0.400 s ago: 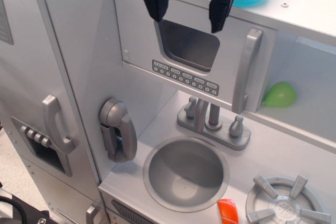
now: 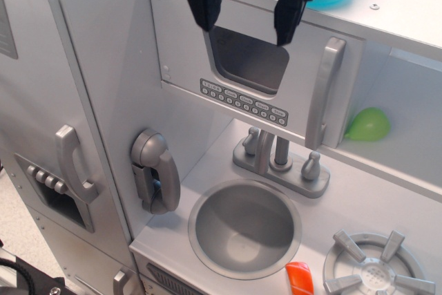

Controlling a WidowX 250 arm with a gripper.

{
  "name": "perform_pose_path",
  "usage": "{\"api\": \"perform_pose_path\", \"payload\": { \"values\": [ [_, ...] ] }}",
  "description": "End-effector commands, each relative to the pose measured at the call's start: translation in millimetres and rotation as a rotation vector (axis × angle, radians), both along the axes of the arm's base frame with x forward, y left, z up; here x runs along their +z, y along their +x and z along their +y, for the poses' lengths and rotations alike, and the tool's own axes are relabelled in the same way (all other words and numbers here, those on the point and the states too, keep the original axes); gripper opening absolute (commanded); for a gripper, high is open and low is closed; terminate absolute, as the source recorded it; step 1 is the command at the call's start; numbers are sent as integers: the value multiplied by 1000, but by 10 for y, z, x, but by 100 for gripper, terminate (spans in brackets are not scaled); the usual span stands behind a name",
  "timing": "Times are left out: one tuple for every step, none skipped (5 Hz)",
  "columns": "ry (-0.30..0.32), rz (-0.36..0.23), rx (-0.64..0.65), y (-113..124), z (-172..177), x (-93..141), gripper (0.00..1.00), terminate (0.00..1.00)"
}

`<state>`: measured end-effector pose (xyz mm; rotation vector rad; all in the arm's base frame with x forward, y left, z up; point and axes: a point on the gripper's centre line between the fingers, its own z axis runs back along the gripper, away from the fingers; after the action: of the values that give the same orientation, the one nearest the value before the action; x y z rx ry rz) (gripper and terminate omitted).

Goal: Open microwave

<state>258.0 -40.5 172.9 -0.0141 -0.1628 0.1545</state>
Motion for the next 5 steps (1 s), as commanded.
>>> {"api": "perform_pose_path", "payload": {
  "values": [
    [6,-112,-43,165,-307,-365,100,0],
    [-10,-117,-75,208,-471,-528,100,0],
    [16,-167,-74,281,-556,-583,100,0],
    [21,-199,-48,447,-559,-591,100,0],
    [24,-208,-55,516,-586,-617,100,0]
  ]
}}
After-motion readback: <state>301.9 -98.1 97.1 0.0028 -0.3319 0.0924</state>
